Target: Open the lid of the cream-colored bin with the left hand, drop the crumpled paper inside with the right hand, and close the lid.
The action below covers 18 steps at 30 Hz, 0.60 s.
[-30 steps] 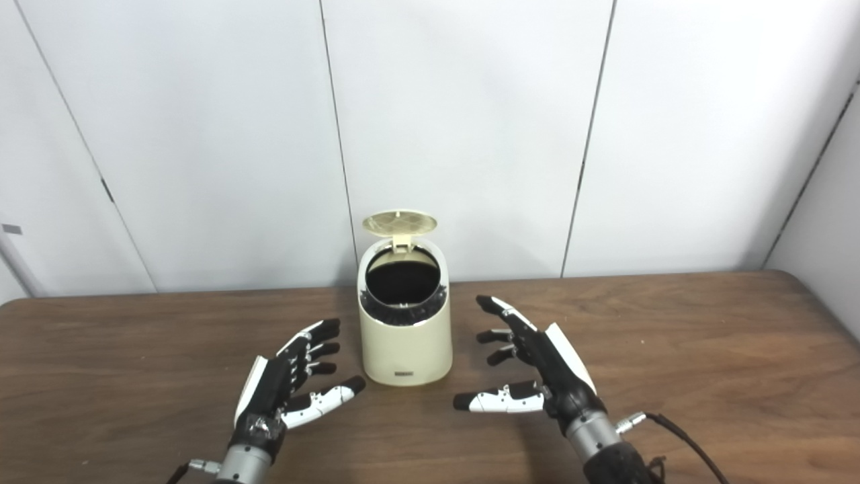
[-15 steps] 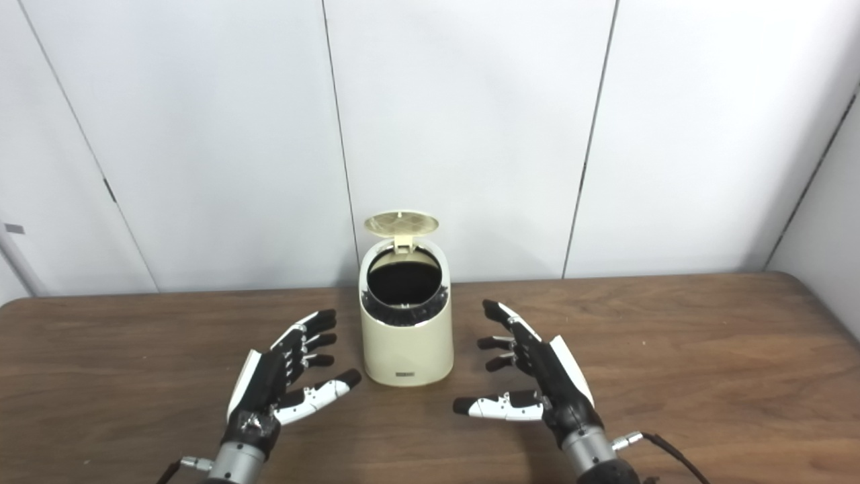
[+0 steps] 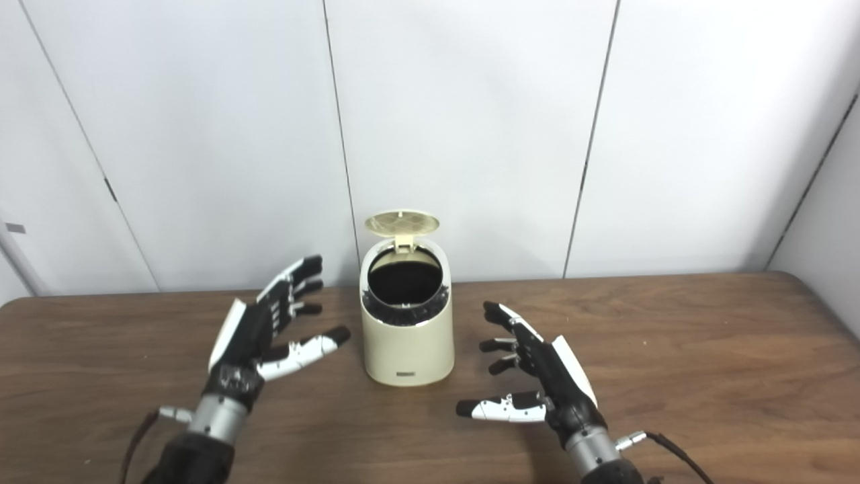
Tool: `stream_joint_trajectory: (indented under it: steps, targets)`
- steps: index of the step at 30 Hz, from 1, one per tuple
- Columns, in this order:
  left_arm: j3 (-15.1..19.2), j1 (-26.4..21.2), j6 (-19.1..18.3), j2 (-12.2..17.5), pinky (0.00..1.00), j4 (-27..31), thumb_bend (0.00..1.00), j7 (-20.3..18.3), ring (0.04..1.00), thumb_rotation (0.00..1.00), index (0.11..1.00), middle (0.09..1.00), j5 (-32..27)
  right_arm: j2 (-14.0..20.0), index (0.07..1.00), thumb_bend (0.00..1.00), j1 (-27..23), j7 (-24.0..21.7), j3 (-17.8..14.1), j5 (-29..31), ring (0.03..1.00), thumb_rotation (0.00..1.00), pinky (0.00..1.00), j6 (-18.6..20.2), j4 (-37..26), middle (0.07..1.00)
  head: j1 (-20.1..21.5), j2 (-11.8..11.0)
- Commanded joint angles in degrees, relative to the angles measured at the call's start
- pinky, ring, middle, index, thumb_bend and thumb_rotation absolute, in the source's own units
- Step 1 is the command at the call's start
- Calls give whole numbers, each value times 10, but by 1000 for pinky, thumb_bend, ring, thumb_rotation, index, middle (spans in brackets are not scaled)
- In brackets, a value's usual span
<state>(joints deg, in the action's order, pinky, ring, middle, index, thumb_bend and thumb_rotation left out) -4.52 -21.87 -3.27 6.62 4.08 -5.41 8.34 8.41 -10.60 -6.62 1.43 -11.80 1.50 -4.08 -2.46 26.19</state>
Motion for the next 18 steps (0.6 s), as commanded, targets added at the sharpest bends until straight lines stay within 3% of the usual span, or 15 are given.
stream_joint_trajectory:
  steps: [1, 18]
  targets:
    - [1, -42, -2, 9, 766, 9, 869, -4, 907, 266, 947, 930, 5, 2, 874, 870, -14, 13, 0, 0, 732, 117, 568, -27, -17, 881, -1, 0]
    - [-20, -162, -23, 31, 904, -57, 957, -45, 979, 275, 978, 982, 15, -4, 855, 852, -16, 16, 6, -3, 725, 98, 555, -30, -14, 879, 8, -8]
